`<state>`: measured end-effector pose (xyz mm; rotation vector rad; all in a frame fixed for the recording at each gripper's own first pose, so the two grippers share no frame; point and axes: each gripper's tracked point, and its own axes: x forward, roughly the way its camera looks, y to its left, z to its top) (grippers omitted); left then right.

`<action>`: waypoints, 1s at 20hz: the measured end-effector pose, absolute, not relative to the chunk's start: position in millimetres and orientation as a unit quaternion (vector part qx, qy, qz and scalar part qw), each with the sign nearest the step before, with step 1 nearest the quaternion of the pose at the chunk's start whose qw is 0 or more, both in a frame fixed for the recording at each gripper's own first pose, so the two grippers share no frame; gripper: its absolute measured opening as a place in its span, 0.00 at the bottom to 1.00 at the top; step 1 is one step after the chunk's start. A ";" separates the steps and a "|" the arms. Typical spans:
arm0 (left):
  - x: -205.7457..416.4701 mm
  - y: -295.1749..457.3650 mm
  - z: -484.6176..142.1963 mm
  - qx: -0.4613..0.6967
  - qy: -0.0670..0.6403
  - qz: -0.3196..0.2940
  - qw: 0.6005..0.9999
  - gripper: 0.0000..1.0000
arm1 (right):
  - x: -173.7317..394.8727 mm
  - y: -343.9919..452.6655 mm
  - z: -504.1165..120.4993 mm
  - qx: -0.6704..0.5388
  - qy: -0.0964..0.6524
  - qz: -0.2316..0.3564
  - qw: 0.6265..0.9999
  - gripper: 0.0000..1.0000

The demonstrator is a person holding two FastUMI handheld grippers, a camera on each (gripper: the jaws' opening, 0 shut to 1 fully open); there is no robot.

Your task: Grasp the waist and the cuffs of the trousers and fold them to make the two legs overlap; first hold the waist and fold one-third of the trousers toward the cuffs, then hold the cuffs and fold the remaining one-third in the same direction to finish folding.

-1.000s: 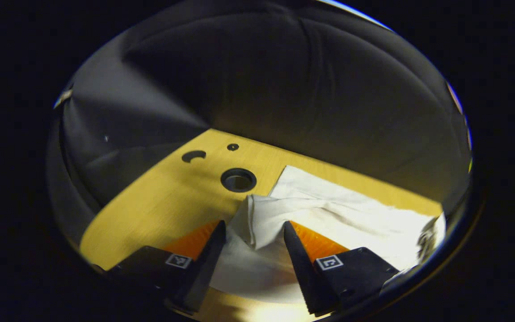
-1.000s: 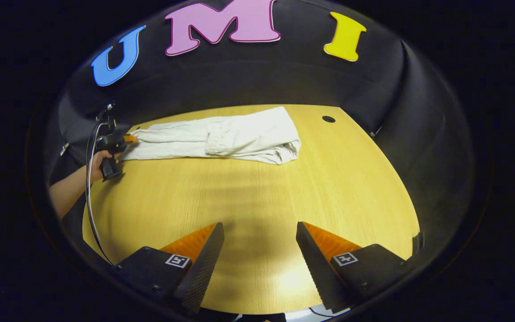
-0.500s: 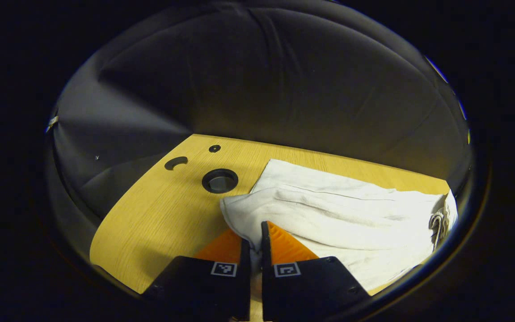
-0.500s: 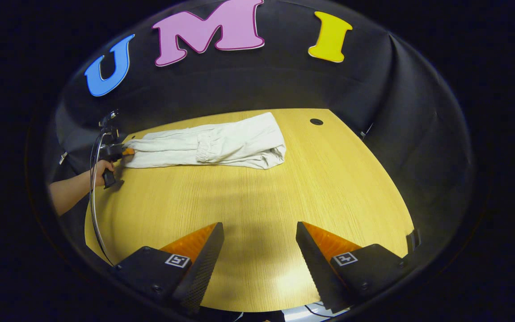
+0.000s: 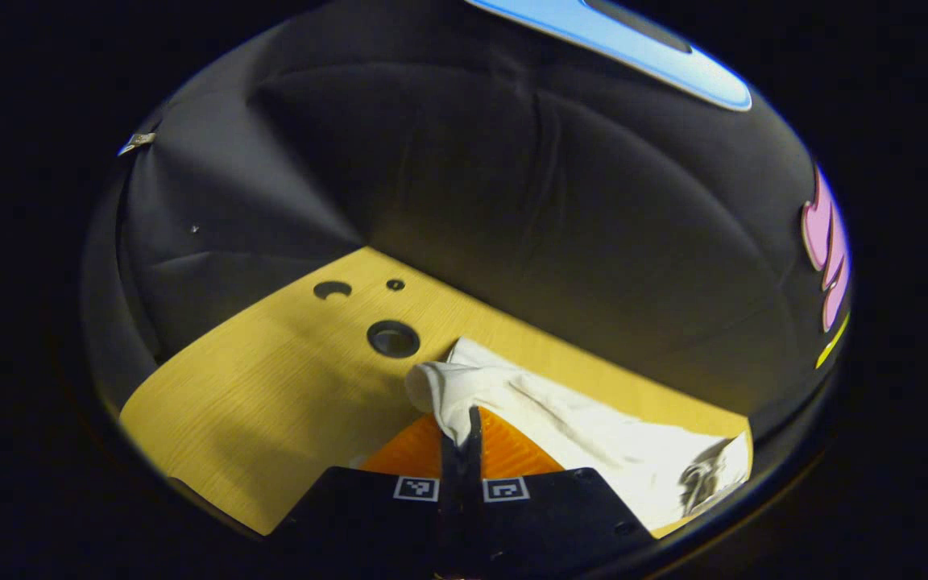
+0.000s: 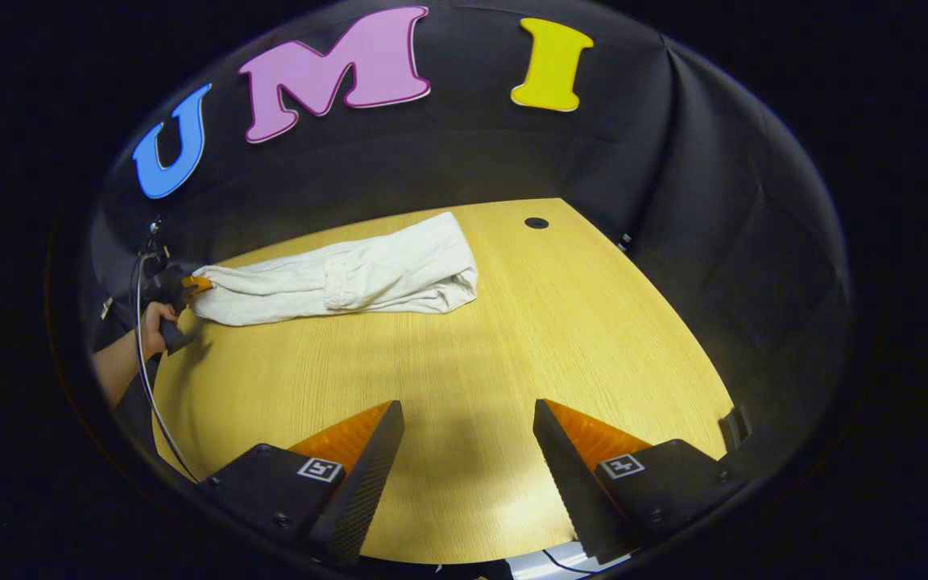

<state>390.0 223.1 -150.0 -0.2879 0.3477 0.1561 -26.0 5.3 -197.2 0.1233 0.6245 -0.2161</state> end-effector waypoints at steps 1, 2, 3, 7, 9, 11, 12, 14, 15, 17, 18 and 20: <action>386.5 215.0 -135.3 -0.142 0.162 0.071 0.974 0.05 | -25.9 0.4 -194.3 0.066 0.302 -0.108 0.945 1.00; 382.1 203.4 -122.5 -0.139 0.154 0.064 0.976 0.05 | -25.6 -4.7 -192.3 0.069 0.296 -0.110 0.946 0.99; 377.8 191.4 -108.6 -0.138 0.146 0.057 0.978 0.05 | -25.3 -9.3 -190.6 0.072 0.291 -0.110 0.948 0.99; 364.3 127.8 -48.0 -0.141 0.109 0.015 0.984 0.05 | -24.9 -29.0 -183.6 0.090 0.277 -0.112 0.950 1.00; 356.5 91.6 -23.1 -0.138 0.094 -0.008 0.986 0.05 | -25.0 -38.5 -179.9 0.100 0.269 -0.115 0.951 0.99; 350.6 46.7 -1.5 -0.145 0.073 -0.043 0.986 0.05 | -25.7 -48.8 -176.0 0.107 0.262 -0.116 0.952 0.99; 348.4 26.9 5.9 -0.142 0.067 -0.054 0.986 0.05 | -25.0 -55.4 -173.9 0.110 0.257 -0.117 0.953 0.99; 346.2 -12.0 12.6 -0.123 0.059 -0.075 0.988 0.05 | -26.6 -67.8 -170.5 0.115 0.249 -0.119 0.954 0.99; 343.9 -33.6 14.5 -0.115 0.059 -0.086 0.988 0.05 | -27.3 -73.7 -169.6 0.117 0.247 -0.118 0.955 0.99; 341.3 -77.9 15.8 -0.103 0.061 -0.109 0.987 0.05 | -32.4 -87.1 -170.3 0.116 0.248 -0.113 0.955 0.99; 339.8 -99.3 15.3 -0.097 0.063 -0.119 0.986 0.05 | -35.4 -95.3 -169.7 0.112 0.246 -0.114 0.956 0.99; 337.7 -144.6 11.6 -0.088 0.067 -0.140 0.984 0.05 | -37.5 -109.2 -169.2 0.111 0.243 -0.116 0.957 0.99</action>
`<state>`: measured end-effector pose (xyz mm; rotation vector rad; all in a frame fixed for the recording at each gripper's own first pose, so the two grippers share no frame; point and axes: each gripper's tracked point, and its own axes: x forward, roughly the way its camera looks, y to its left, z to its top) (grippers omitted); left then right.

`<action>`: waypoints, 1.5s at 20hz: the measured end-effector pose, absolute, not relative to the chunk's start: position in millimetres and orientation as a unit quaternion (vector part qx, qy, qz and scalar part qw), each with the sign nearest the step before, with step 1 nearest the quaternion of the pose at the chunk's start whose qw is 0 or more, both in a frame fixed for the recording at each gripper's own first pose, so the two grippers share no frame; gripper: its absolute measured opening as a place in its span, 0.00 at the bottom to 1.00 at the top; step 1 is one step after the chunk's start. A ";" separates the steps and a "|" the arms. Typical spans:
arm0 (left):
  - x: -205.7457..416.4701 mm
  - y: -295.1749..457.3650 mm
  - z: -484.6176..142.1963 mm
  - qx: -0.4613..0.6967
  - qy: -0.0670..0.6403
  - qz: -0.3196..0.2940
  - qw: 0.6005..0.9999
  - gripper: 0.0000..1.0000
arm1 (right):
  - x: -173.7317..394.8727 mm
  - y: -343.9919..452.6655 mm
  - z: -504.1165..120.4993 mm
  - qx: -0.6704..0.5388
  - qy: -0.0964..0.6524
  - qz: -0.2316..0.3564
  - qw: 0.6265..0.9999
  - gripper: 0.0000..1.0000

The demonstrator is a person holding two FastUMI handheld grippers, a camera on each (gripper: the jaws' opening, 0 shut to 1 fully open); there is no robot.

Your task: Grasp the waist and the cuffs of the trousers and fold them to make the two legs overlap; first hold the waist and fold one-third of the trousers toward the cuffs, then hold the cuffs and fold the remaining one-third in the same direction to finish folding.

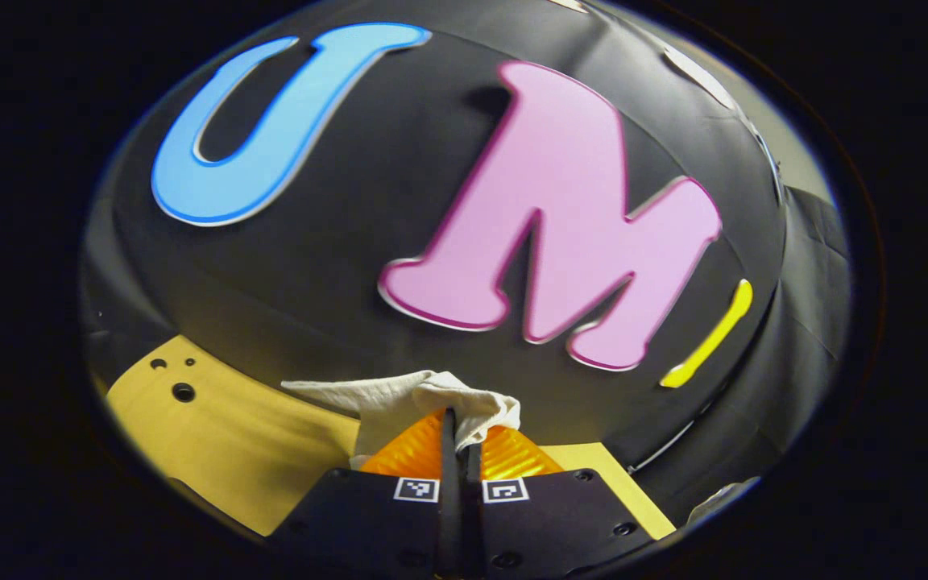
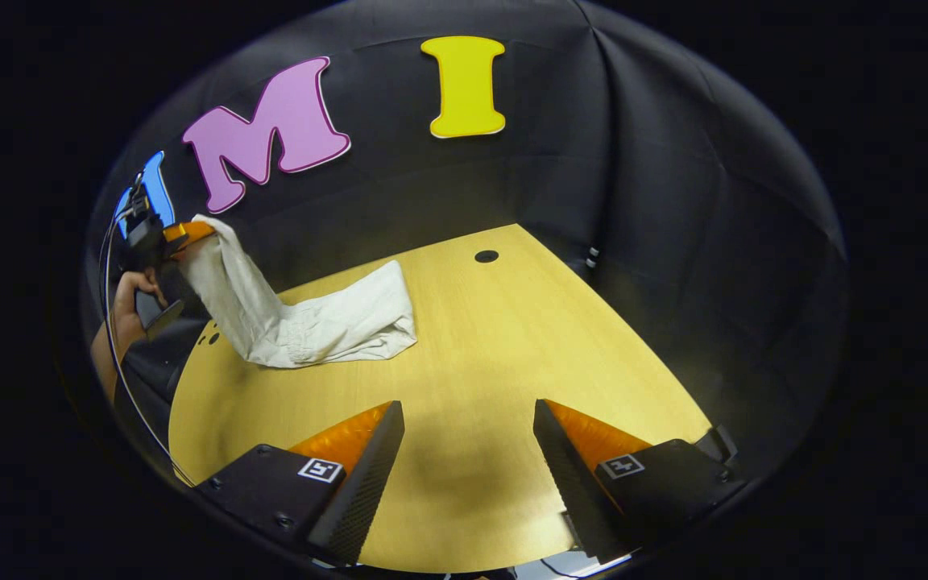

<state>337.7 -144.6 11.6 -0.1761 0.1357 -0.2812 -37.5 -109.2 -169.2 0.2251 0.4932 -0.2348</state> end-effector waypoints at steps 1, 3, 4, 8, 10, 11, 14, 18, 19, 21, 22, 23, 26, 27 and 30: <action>335.8 -167.1 8.5 -0.082 0.070 -0.150 0.983 0.05 | -38.9 -113.4 -168.6 0.117 0.241 -0.116 0.956 0.99; 334.5 -203.6 -1.1 -0.067 0.075 -0.165 0.981 0.05 | -40.4 -119.7 -165.4 0.129 0.237 -0.116 0.956 0.99; 333.4 -220.1 -7.2 -0.062 0.079 -0.172 0.980 0.05 | -41.0 -125.5 -165.2 0.133 0.235 -0.115 0.956 0.99; 340.5 -275.7 -41.8 -0.045 0.104 -0.186 0.976 0.06 | -44.0 -143.6 -157.7 0.137 0.214 -0.122 0.959 0.99; 337.0 -288.7 -56.0 -0.039 0.122 -0.190 0.973 0.08 | -45.0 -144.6 -157.0 0.141 0.205 -0.120 0.961 0.99; 336.9 -301.6 -66.0 -0.037 0.132 -0.191 0.972 0.11 | -45.3 -144.4 -158.9 0.145 0.206 -0.119 0.960 0.99; 336.3 -325.5 -95.2 -0.021 0.159 -0.195 0.968 0.17 | -48.3 -142.6 -166.5 0.153 0.214 -0.111 0.958 0.99; 327.1 -328.6 -127.4 0.004 0.191 -0.170 0.967 0.34 | -49.9 -148.2 -168.4 0.138 0.216 -0.108 0.961 0.99; 325.3 -329.1 -131.2 0.002 0.194 -0.166 0.967 0.34 | -50.7 -149.3 -169.3 0.137 0.216 -0.107 0.961 0.99; 317.6 -327.3 -132.0 -0.002 0.197 -0.167 0.966 0.65 | -50.2 -151.0 -168.0 0.140 0.214 -0.104 0.961 0.99; 311.7 -322.9 -129.3 0.001 0.195 -0.168 0.966 0.58 | -47.7 -150.9 -166.4 0.140 0.212 -0.102 0.962 0.99; 306.1 -319.0 -126.3 0.005 0.190 -0.166 0.968 0.77 | -44.6 -150.6 -164.3 0.138 0.210 -0.099 0.963 0.99; 285.4 -301.2 -104.0 0.010 0.170 -0.159 0.972 0.94 | -38.5 -150.8 -156.9 0.116 0.192 -0.096 0.970 0.99; 278.4 -292.9 -92.5 0.012 0.155 -0.156 0.975 0.95 | -36.3 -148.2 -154.4 0.106 0.186 -0.093 0.972 0.99; 243.6 -263.0 -53.8 0.000 0.111 -0.145 0.983 0.94 | -37.0 -135.8 -152.5 0.090 0.184 -0.080 0.975 0.99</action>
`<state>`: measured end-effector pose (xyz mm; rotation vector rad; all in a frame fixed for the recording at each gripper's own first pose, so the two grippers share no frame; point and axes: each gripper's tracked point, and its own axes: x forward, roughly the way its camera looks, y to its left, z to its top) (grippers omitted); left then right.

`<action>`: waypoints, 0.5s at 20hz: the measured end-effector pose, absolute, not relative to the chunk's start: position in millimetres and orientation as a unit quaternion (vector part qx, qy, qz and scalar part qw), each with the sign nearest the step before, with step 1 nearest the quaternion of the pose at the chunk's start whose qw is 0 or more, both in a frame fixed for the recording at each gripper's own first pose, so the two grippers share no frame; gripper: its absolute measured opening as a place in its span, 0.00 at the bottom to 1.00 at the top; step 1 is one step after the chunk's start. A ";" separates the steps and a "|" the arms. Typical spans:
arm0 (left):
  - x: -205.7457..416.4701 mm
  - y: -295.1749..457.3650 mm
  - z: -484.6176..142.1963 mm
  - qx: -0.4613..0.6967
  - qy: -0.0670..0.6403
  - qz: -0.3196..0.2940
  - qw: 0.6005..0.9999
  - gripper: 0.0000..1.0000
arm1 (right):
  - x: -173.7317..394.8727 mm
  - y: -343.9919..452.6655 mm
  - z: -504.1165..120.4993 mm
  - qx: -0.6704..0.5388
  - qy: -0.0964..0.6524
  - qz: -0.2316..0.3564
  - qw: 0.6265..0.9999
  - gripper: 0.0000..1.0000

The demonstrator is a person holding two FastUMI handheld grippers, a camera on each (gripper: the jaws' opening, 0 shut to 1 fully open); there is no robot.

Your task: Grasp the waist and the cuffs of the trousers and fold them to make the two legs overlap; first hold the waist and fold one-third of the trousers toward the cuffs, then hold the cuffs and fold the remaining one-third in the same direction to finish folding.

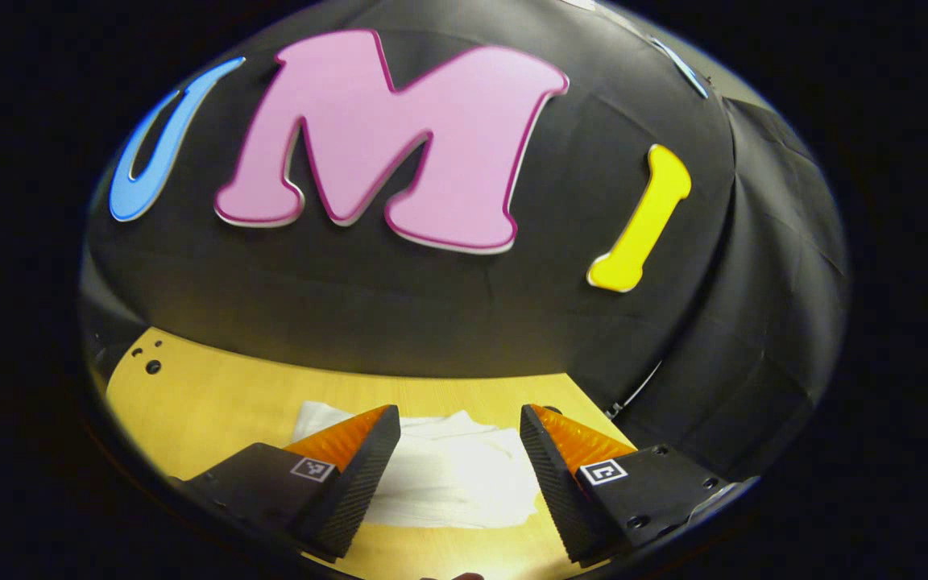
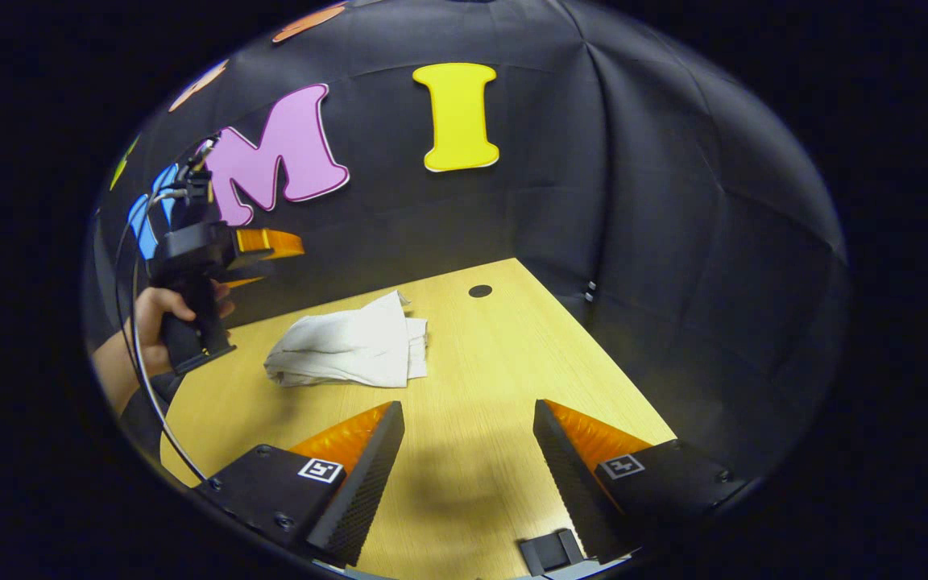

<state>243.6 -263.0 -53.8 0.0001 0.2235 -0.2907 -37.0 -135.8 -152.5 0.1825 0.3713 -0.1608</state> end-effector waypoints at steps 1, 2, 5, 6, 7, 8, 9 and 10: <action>227.1 -250.3 -42.2 -0.012 0.101 -0.141 0.985 0.94 | -38.1 -127.4 -146.3 0.093 0.179 -0.071 0.977 0.99; 190.4 -220.2 -25.2 -0.031 0.089 -0.126 0.988 0.94 | -40.2 -116.2 -134.7 0.089 0.169 -0.062 0.980 0.99; 127.8 -159.1 -4.4 -0.032 0.067 -0.083 0.994 0.95 | -48.9 -92.6 -103.8 0.082 0.142 -0.045 0.985 0.99; 106.5 -138.0 2.2 -0.027 0.058 -0.067 0.996 0.94 | -53.5 -82.3 -92.8 0.080 0.134 -0.036 0.987 0.99; 84.6 -118.8 8.3 -0.023 0.048 -0.049 0.997 0.94 | -59.7 -73.4 -81.6 0.075 0.124 -0.030 0.989 0.99; 65.7 -101.8 11.6 -0.020 0.039 -0.033 0.999 0.94 | -65.9 -64.6 -70.2 0.070 0.112 -0.025 0.991 0.99; 42.3 -87.3 13.8 -0.016 0.031 -0.019 0.999 0.94 | -74.8 -53.4 -58.0 0.063 0.098 -0.019 0.993 0.99; 23.9 -75.5 15.2 -0.014 0.027 -0.010 0.999 0.94 | -81.1 -44.0 -50.5 0.059 0.090 -0.014 0.994 0.99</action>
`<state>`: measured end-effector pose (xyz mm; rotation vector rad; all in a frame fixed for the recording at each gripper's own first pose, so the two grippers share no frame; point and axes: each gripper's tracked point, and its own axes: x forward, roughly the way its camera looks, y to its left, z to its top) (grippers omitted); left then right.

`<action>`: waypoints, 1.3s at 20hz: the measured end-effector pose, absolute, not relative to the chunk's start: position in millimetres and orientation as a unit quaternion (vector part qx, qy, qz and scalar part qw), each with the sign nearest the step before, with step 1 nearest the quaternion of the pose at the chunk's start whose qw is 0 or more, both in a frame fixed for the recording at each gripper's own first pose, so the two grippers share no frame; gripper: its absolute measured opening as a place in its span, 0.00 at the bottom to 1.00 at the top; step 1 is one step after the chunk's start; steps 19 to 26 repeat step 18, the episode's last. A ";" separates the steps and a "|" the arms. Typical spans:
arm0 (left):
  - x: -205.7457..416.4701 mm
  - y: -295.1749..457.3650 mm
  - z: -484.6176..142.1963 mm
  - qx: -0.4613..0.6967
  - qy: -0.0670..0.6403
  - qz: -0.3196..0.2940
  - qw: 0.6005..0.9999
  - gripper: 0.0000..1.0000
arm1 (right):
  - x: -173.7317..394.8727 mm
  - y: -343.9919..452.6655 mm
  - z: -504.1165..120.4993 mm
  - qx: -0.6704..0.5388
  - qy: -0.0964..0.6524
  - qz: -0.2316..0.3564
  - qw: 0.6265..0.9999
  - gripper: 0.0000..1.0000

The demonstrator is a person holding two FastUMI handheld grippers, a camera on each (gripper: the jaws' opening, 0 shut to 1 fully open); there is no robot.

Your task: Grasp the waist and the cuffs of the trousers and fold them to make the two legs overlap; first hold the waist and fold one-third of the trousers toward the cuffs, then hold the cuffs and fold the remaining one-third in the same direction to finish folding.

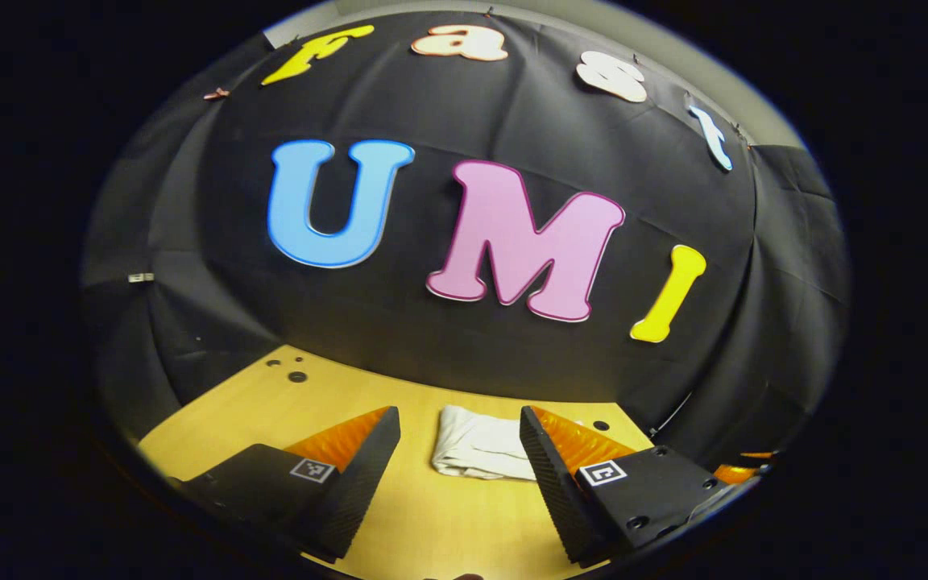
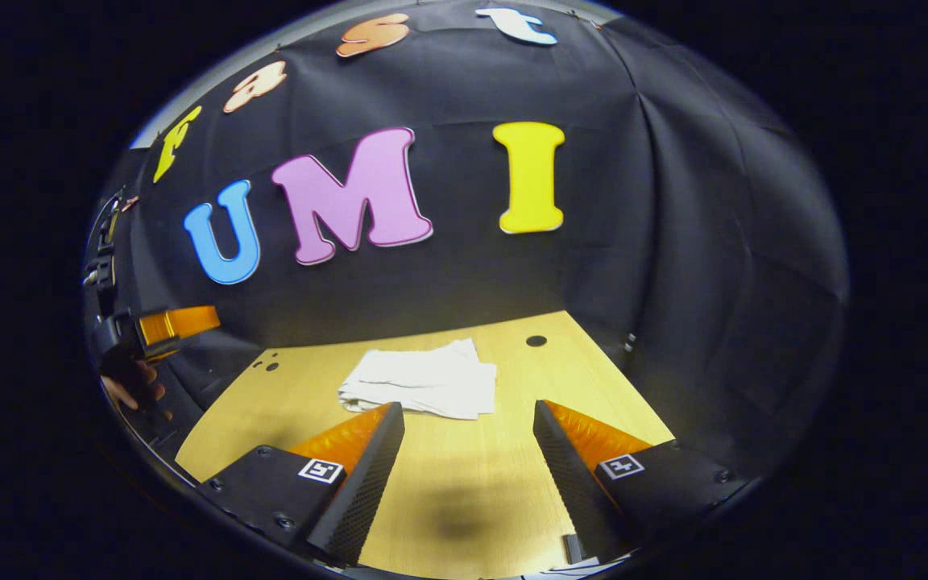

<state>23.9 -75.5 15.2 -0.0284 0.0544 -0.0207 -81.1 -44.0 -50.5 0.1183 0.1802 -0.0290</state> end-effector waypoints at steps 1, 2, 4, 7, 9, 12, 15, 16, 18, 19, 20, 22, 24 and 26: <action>8.7 -66.3 15.3 -0.014 0.025 -0.004 1.000 0.94 | -87.6 -34.6 -44.0 0.058 0.083 -0.009 0.995 0.99; -7.6 -58.5 15.7 -0.015 0.024 0.001 1.000 0.94 | -96.2 -24.5 -37.7 0.059 0.076 -0.001 0.995 0.99; -34.0 -51.8 11.2 -0.010 0.024 0.009 1.000 0.94 | -114.1 -8.5 -24.7 0.058 0.058 0.010 0.997 0.99; -67.0 -44.3 9.7 0.007 0.019 0.017 1.000 0.94 | -133.8 2.6 -18.8 0.053 0.045 0.015 0.997 0.99; -84.4 -42.5 10.5 0.019 0.017 0.014 1.000 0.94 | -142.7 5.6 -19.4 0.052 0.044 0.016 0.998 0.99; -101.5 -42.8 8.8 0.036 0.014 0.009 0.999 0.94 | -154.9 7.8 -15.9 0.059 0.039 0.016 0.997 0.99; -112.7 -44.1 7.1 0.046 0.009 0.009 0.999 0.94 | -165.5 6.4 -8.8 0.051 0.031 0.015 0.998 0.99; -115.3 -44.9 6.4 0.048 0.009 0.009 0.999 0.94 | -168.7 5.9 -5.8 0.048 0.028 0.015 0.998 0.99; -118.1 -42.1 4.1 0.050 0.012 0.017 0.999 0.94 | -171.8 6.3 -2.6 0.050 0.023 0.014 0.998 0.99; -118.1 -42.1 4.1 0.050 0.012 0.017 0.999 0.94 | -171.8 6.3 -2.6 0.050 0.023 0.014 0.998 0.99; -118.1 -42.1 4.1 0.050 0.012 0.017 0.999 0.94 | -171.8 6.3 -2.6 0.050 0.023 0.014 0.998 0.99; -118.1 -42.1 4.1 0.050 0.012 0.017 0.999 0.94 | -171.8 6.3 -2.6 0.050 0.023 0.014 0.998 0.99; -118.1 -42.1 4.1 0.050 0.012 0.017 0.999 0.94 | -171.8 6.3 -2.6 0.050 0.023 0.014 0.998 0.99; -118.1 -42.1 4.1 0.050 0.012 0.017 0.999 0.94 | -171.8 6.3 -2.6 0.050 0.023 0.014 0.998 0.99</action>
